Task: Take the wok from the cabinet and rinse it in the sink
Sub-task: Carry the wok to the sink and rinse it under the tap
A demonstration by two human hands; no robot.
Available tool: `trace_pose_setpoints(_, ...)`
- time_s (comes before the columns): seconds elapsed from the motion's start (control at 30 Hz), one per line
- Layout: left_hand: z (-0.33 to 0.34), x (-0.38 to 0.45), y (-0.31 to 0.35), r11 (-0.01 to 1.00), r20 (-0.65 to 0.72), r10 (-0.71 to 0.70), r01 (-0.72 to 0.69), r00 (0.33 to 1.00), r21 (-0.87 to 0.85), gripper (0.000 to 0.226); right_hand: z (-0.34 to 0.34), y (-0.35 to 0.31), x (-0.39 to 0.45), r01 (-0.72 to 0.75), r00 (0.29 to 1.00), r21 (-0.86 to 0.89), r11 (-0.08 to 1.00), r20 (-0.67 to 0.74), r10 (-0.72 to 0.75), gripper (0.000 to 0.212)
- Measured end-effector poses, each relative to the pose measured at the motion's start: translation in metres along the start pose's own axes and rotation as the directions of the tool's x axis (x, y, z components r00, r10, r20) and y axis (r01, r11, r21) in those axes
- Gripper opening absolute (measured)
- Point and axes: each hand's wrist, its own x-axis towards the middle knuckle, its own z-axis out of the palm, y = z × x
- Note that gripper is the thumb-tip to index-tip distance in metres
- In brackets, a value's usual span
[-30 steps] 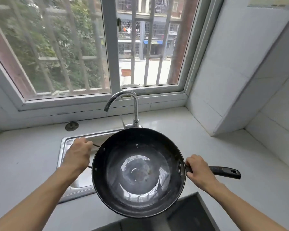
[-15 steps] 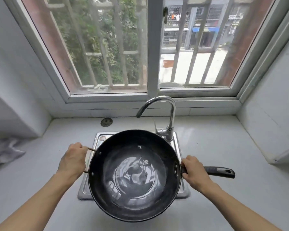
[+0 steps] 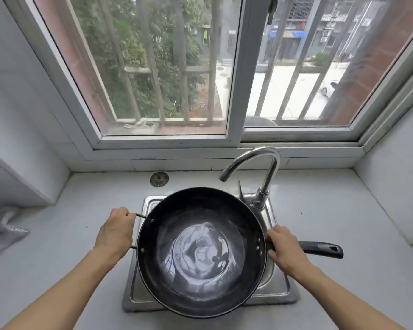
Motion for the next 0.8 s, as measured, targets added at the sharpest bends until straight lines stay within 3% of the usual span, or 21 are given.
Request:
trace_pose_setpoints(0.5, 0.034, 0.026, -0.002, 0.997, 0.025, 0.078, -0.077, 0.997, -0.014, 0.028, 0.029, 0.008, 0.021, -0.074, 0.997, 0.023, 0.997, -0.018, 0.074, 0.019)
trace_pose_setpoints(0.8, 0.047, 0.025, -0.004, 0.999, 0.01, 0.05, -0.05, 0.999, -0.006, 0.029, 0.046, 0.012, 0.023, -0.081, 0.996, 0.054, 0.995, -0.021, 0.082, 0.023)
